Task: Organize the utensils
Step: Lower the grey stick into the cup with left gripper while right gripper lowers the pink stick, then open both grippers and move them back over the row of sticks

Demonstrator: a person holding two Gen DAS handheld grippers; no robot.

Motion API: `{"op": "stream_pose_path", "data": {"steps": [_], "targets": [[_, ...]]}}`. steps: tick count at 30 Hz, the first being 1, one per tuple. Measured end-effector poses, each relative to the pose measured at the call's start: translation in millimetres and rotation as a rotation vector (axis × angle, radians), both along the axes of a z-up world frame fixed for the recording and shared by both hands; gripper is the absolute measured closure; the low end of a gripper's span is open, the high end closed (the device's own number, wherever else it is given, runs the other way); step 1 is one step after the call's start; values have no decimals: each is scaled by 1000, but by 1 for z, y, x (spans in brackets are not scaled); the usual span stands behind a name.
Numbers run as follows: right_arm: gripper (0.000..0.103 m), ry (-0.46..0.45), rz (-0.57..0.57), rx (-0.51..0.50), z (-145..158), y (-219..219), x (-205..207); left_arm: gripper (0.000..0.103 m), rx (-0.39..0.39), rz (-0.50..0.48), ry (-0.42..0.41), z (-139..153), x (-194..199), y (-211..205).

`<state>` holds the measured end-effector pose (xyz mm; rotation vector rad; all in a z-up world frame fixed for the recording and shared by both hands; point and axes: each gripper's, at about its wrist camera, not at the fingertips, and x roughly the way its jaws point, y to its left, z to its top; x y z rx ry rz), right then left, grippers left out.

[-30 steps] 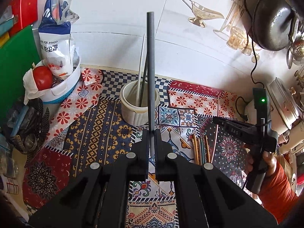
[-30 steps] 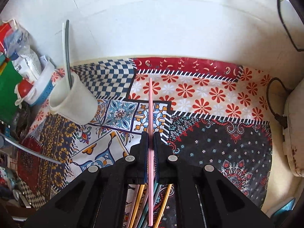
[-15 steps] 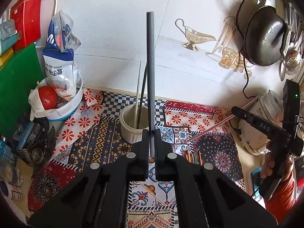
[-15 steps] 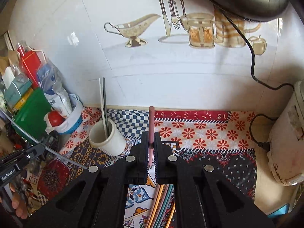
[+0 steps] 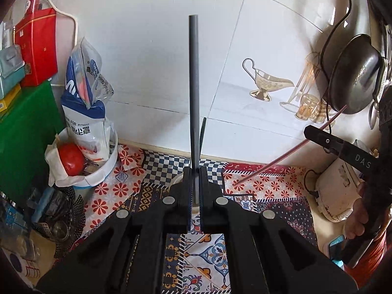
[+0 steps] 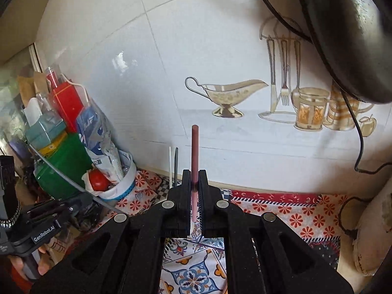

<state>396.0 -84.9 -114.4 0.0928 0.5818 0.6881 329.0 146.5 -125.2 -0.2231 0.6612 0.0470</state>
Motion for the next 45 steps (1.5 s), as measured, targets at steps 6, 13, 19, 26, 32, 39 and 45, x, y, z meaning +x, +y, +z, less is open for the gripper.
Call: {"op": "stream_pose_path", "data": {"steps": [6, 13, 19, 26, 32, 39, 45], "targets": [[98, 9, 62, -8, -1, 31, 11, 100, 7, 8, 14, -5, 23, 6], [98, 74, 120, -67, -29, 61, 25, 100, 8, 11, 72, -29, 50, 13], [98, 131, 148, -144, -58, 77, 35, 100, -10, 10, 151, -64, 71, 18], [98, 174, 156, -217, -77, 89, 44, 100, -15, 9, 228, -92, 85, 22], [98, 186, 152, -258, -82, 94, 46, 100, -19, -1, 263, -100, 90, 25], [97, 199, 167, -272, -76, 90, 39, 100, -14, -5, 247, -91, 84, 22], [84, 171, 153, -255, -60, 74, 25, 96, -15, -9, 215, -71, 69, 17]]}}
